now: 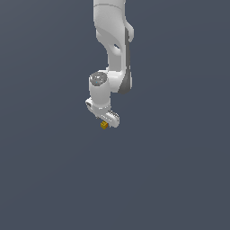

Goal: Pick up the object and move it to a goal position.

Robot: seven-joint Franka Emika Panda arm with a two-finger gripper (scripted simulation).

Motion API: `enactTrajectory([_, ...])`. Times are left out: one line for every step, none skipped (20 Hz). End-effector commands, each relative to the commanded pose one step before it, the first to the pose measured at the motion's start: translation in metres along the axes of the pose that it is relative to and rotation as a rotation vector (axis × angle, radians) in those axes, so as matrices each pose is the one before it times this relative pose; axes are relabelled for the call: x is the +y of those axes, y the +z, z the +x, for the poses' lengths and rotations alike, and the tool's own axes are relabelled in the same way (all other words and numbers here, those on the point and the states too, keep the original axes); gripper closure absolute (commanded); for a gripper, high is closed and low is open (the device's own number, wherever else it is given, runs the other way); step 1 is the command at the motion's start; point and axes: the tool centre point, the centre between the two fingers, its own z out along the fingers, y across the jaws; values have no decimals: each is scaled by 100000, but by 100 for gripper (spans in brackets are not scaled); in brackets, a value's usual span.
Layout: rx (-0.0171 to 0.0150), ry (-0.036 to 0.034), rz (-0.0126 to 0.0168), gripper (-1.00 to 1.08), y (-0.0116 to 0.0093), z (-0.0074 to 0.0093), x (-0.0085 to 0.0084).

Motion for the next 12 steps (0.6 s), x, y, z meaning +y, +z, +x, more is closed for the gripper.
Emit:
enactTrajectory([-64, 157, -55, -92, 1080, -61, 68])
enactTrajectory([4, 69, -1, -92, 523, -15, 17])
enactTrajectory([3, 69, 1, -92, 474, -8, 16])
enactTrajectory([0, 0, 0, -92, 414, -18, -16])
enactTrajectory([2, 69, 5, -92, 351, 9, 15])
enactTrajectory([0, 0, 0, -92, 294, -4, -17])
enactTrajectory([0, 68, 12, -92, 234, 20, 15])
enactTrajectory([0, 0, 0, -92, 182, 4, -14])
enactTrajectory([0, 0, 0, -92, 128, 5, -11])
enactTrajectory([0, 0, 0, -92, 76, 4, -7])
enactTrajectory([0, 0, 0, -92, 25, 1, -3])
enactTrajectory([0, 0, 0, 108, 0, 0, 0])
